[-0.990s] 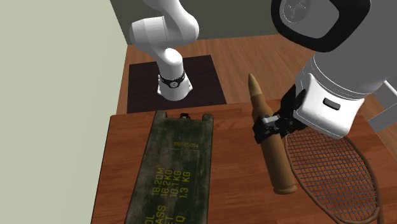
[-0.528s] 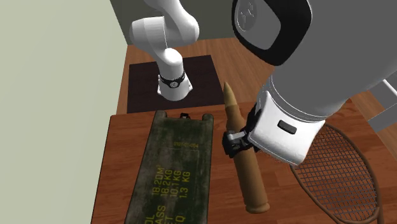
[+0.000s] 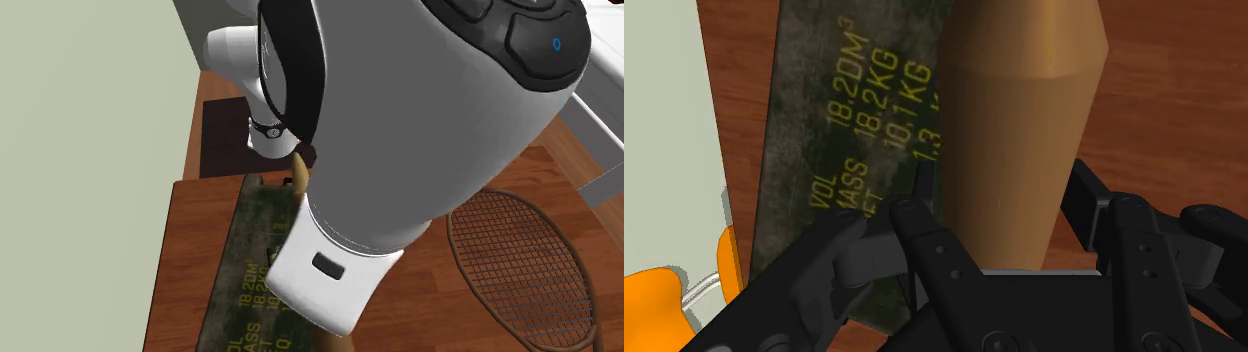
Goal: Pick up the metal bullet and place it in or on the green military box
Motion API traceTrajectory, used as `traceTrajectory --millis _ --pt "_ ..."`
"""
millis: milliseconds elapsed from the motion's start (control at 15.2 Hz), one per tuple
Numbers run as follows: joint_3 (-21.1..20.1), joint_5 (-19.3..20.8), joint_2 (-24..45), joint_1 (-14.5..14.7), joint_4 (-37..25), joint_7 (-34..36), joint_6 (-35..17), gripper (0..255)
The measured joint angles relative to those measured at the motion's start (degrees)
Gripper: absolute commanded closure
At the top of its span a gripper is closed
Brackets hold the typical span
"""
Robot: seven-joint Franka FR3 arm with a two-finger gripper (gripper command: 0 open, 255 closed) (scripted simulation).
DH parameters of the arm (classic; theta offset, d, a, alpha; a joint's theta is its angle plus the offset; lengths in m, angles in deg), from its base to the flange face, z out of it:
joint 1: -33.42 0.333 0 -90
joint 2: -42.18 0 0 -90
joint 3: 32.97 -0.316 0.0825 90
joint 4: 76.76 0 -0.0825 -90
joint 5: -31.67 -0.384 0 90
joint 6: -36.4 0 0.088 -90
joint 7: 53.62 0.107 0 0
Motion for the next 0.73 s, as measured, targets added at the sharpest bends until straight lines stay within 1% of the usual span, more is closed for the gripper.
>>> traceTrajectory --millis 264,396,726 --pt "2.7 0.8 2.1 -2.4 -2.8 -4.9 0.1 255" --pt "4.1 1.2 3.4 -3.7 -3.4 -7.3 -0.9 255" --pt "4.4 1.6 4.3 -4.1 -1.3 -7.5 -3.9 255"
